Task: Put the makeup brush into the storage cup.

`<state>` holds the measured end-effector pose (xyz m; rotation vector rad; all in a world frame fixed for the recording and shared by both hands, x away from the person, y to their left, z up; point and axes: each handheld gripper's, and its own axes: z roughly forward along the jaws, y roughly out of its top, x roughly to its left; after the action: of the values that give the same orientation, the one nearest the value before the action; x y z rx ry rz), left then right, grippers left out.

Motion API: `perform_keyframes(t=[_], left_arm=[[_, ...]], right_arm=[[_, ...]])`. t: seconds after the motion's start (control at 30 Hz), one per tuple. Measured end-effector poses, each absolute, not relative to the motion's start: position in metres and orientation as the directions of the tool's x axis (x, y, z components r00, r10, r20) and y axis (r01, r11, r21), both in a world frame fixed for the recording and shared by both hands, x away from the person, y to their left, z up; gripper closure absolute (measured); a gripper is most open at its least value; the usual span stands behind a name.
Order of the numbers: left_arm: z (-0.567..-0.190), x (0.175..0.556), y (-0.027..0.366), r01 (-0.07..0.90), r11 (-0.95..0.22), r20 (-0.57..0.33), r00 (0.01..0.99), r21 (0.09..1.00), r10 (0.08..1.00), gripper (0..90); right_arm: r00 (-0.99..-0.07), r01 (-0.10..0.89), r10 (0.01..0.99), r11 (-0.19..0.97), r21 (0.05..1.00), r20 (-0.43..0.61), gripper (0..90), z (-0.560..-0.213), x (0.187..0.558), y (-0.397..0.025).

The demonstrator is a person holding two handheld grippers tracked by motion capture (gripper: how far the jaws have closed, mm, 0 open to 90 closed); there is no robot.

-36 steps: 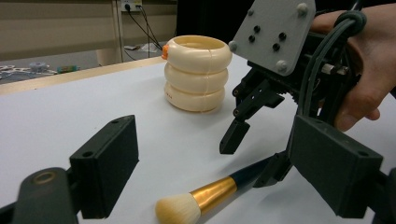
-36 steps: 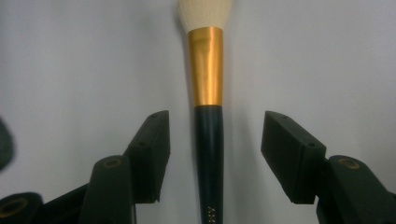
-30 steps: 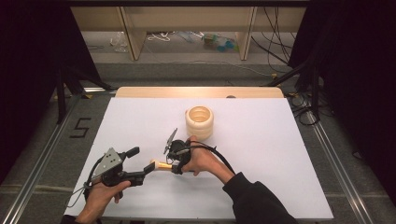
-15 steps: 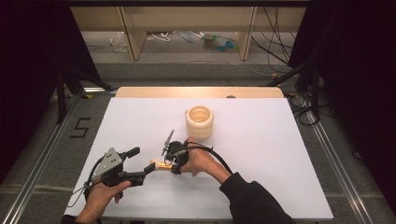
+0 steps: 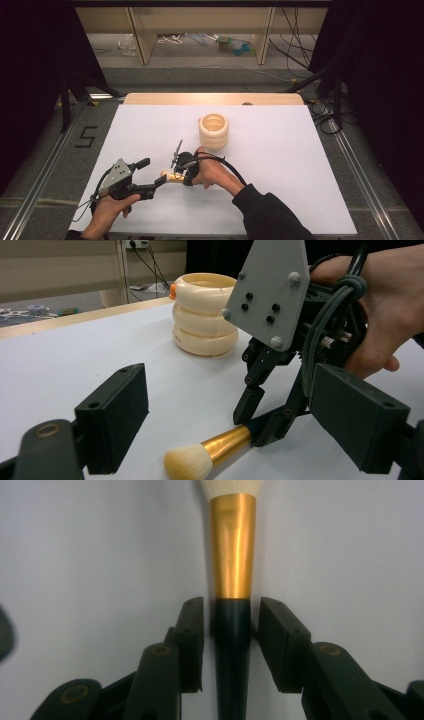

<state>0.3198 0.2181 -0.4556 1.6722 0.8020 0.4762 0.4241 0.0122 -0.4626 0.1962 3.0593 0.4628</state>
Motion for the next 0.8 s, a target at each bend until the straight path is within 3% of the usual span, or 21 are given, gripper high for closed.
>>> perform_keyframes(t=[0.2, 0.3, 0.33, 0.8], left_arm=[[-0.4560, 0.3199, 0.2174, 0.256, -0.107, -0.102, 0.684, 0.961, 0.723, 15.9], [-0.4562, 0.3201, 0.2178, 0.255, -0.113, -0.097, 0.685, 0.960, 0.722, 15.9], [-0.4562, 0.3201, 0.2178, 0.255, -0.113, -0.097, 0.685, 0.960, 0.722, 15.9], [-0.4568, 0.3194, 0.2171, 0.262, -0.121, -0.096, 0.685, 0.957, 0.723, 15.9]], right_arm=[[-0.987, 0.150, 0.158, 0.944, 0.293, -0.001, 68.2, -0.4622, 0.4213, 0.0145], [-0.994, 0.099, 0.110, 0.955, 0.279, -0.026, 72.0, -0.4618, 0.4233, 0.0140], [-0.991, 0.130, 0.136, 0.949, 0.288, -0.001, 73.2, -0.4620, 0.4210, 0.0150], [-0.993, 0.113, 0.121, 0.962, 0.249, -0.014, 74.4, -0.4611, 0.4225, 0.0182]])
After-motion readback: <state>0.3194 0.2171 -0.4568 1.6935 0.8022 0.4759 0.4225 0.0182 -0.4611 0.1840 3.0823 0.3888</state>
